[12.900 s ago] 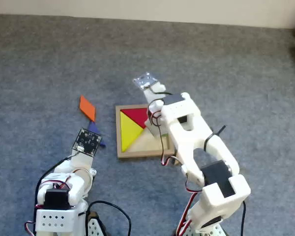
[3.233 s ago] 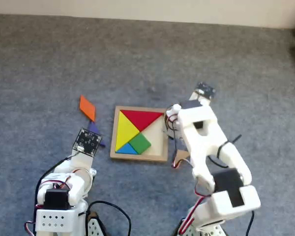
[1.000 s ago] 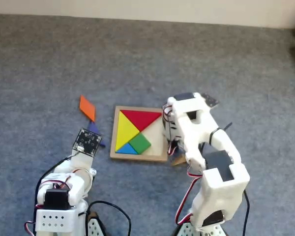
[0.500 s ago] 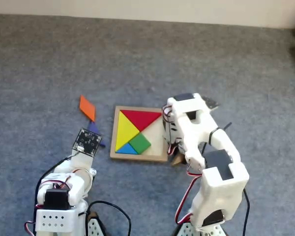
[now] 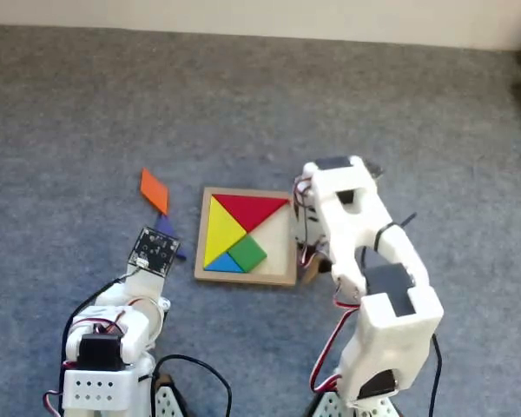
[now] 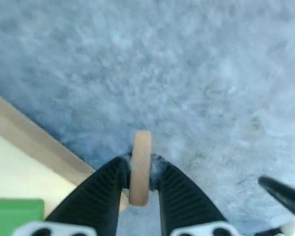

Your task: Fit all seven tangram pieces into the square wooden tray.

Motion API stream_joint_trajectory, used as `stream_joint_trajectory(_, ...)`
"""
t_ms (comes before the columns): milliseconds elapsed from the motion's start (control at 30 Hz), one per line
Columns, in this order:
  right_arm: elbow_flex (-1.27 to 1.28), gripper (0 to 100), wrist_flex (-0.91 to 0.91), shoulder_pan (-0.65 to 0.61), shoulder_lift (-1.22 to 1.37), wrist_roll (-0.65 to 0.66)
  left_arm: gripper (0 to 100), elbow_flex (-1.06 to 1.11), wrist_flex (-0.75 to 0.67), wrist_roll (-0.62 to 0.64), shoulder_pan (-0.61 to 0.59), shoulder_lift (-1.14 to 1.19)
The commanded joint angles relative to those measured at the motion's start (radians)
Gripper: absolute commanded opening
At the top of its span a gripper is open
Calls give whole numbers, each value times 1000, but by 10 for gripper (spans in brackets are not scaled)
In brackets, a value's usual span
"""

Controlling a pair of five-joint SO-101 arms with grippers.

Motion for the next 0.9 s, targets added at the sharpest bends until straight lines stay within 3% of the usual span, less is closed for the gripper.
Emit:
stream_joint_trajectory(0,-151,4,116,10,-18,97,5,21,5,11,-10,-35)
stream_joint_trajectory(200,-269,4,136,-35,-12,195,5,21,5,11,-10,-35)
stream_joint_trajectory(400,-305,4,-33,-128,-8,212,5,21,5,11,-10,-35)
stream_joint_trajectory(700,-329,4,-107,-133,159,216,5,21,5,11,-10,-35)
stream_joint_trajectory(867,-409,4,-65,-133,185,298,5,21,5,11,-10,-35)
